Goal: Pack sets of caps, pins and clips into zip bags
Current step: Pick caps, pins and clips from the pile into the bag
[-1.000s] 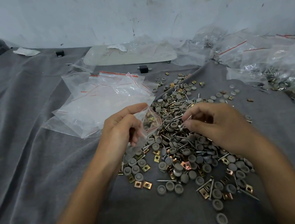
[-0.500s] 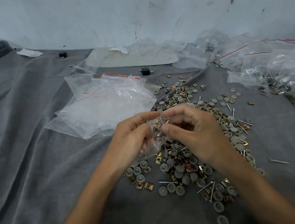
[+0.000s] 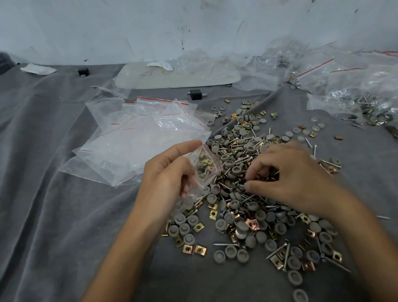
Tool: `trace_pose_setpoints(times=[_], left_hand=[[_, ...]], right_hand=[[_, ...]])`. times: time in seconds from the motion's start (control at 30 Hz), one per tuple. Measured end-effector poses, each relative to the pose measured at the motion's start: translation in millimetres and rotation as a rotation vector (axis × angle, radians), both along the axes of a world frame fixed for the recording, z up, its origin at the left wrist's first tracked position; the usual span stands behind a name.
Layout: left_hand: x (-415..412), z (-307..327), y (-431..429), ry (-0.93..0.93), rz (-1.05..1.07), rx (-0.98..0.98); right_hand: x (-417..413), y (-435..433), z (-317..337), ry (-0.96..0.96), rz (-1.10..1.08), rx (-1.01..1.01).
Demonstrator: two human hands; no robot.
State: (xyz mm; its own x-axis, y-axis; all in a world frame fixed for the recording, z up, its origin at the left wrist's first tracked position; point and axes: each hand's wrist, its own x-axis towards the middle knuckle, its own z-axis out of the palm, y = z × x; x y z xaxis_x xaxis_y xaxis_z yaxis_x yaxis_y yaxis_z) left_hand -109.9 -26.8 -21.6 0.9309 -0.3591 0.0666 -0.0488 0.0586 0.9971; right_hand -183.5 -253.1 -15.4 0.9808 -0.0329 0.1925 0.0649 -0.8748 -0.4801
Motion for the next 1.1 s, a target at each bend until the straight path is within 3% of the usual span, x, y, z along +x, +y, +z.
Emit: trace_pose_setpoints(times=[0.27, 0.47, 0.63, 1.1], left_hand=[[-2.6, 1.4, -1.4, 0.014, 0.011, 0.003], [-1.5, 1.3, -1.9, 0.011, 0.012, 0.022], [-2.5, 1.8, -1.6, 0.012, 0.000, 0.024], [-3.1, 1.9, -1.6, 0.008, 0.007, 0.022]], right_hand=[[5.7, 21.7, -14.6, 0.059, -0.037, -0.256], [5.7, 17.6, -9.6, -0.082, -0.083, -0.114], [6.1, 20.3, -12.9, 0.091, -0.055, -0.263], [6.7, 33.8, -12.5, 0.051, -0.222, -0.339]])
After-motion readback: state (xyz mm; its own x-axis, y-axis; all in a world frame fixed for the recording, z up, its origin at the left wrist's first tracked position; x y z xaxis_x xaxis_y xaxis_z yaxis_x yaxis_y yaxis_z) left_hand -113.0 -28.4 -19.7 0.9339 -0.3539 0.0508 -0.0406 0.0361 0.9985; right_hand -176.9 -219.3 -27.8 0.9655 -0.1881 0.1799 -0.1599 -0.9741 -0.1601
